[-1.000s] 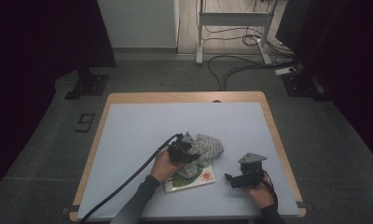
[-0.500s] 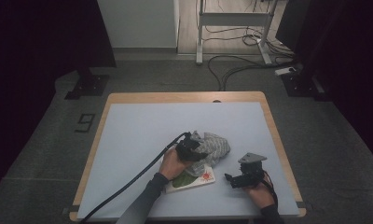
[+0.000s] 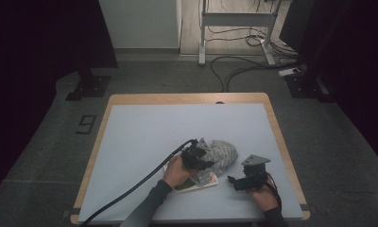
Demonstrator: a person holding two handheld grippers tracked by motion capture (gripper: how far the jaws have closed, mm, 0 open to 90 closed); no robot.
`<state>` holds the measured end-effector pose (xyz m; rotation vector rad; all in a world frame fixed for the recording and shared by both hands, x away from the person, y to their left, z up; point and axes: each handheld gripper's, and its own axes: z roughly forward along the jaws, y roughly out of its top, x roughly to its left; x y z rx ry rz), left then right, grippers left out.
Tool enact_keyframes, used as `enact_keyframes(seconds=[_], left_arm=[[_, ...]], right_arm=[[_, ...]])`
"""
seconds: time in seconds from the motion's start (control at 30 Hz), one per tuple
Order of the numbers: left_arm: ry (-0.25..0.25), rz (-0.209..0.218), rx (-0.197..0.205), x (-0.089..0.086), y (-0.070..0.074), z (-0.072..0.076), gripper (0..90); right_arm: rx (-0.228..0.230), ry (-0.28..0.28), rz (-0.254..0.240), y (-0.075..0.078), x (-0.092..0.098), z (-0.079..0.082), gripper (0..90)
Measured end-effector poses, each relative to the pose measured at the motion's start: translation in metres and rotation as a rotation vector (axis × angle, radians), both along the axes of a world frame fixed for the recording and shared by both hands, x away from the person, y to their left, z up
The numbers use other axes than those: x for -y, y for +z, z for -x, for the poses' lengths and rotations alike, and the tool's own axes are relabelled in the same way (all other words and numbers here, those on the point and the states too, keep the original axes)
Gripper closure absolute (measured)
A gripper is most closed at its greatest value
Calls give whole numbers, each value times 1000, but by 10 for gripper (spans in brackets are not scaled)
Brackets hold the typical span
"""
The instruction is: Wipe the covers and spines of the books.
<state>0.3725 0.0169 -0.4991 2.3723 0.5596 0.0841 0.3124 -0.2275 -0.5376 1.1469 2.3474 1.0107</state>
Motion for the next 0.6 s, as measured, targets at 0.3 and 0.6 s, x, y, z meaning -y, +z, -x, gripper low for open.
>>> enact_keyframes(seconds=[0.3, 0.6], left_arm=[[0, 1, -4, -1, 0, 7, 693], [-4, 1, -8, -14, 0, 10, 693]], right_arm=[[2, 3, 2, 0, 0, 0, 2], [3, 4, 0, 0, 0, 0, 5]])
